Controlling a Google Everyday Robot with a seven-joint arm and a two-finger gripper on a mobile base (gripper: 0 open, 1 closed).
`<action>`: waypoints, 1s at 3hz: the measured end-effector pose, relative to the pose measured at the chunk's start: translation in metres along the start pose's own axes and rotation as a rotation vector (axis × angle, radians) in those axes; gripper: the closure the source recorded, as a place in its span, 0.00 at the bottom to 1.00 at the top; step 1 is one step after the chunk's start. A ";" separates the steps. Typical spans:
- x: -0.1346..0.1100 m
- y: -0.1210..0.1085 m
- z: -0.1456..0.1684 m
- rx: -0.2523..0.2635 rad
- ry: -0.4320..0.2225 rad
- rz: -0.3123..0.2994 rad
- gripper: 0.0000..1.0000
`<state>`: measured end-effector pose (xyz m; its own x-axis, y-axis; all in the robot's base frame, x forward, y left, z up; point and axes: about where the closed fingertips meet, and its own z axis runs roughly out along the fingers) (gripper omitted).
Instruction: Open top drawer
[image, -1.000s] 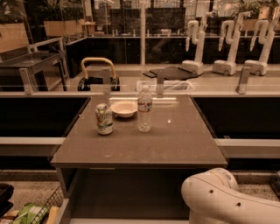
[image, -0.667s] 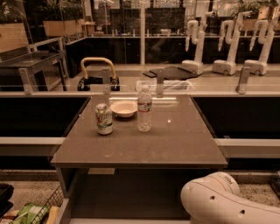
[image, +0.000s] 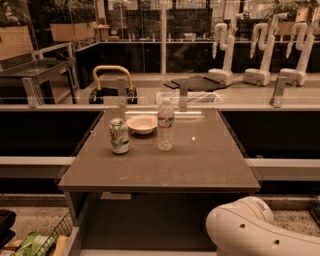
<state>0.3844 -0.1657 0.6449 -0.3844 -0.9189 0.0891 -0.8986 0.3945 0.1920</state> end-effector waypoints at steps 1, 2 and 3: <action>0.001 0.000 0.000 0.001 0.001 0.000 0.00; 0.003 0.001 -0.002 -0.001 -0.015 -0.007 0.00; 0.028 0.042 0.003 -0.085 -0.008 0.053 0.26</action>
Offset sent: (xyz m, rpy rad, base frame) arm -0.0017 -0.0036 0.0042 0.0423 -0.0097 0.0107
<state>0.3353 -0.1748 0.6525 -0.4328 -0.8966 0.0937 -0.8558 0.4414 0.2699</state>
